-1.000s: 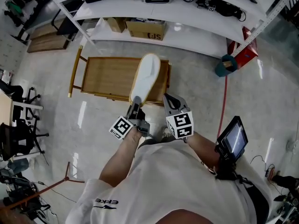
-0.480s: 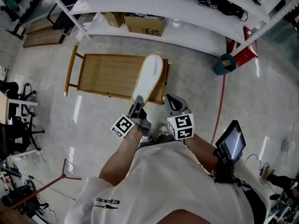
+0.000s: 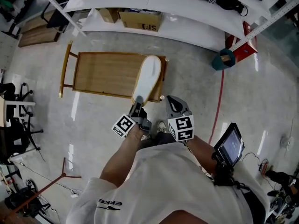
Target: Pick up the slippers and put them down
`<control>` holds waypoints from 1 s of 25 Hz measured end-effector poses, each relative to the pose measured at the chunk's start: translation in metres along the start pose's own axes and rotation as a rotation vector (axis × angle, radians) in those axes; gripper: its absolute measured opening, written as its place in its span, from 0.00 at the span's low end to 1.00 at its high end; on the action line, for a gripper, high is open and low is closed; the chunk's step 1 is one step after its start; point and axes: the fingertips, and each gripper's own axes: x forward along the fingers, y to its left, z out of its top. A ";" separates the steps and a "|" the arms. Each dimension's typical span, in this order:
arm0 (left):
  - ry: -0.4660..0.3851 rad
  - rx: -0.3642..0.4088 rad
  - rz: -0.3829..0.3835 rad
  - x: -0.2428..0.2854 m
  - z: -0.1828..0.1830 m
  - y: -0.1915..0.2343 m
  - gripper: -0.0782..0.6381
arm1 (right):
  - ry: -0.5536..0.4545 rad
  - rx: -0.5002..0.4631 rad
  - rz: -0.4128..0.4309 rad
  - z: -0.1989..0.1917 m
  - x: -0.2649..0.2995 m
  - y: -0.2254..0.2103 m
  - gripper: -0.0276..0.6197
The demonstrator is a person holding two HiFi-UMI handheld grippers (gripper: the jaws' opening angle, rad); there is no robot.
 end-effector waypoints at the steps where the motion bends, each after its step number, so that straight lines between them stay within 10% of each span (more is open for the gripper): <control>1: 0.000 -0.009 0.008 0.001 -0.002 0.004 0.19 | 0.010 0.004 -0.001 -0.004 0.000 -0.001 0.05; 25: 0.015 -0.130 0.189 0.036 -0.038 0.100 0.19 | 0.154 0.051 -0.010 -0.065 0.029 -0.031 0.05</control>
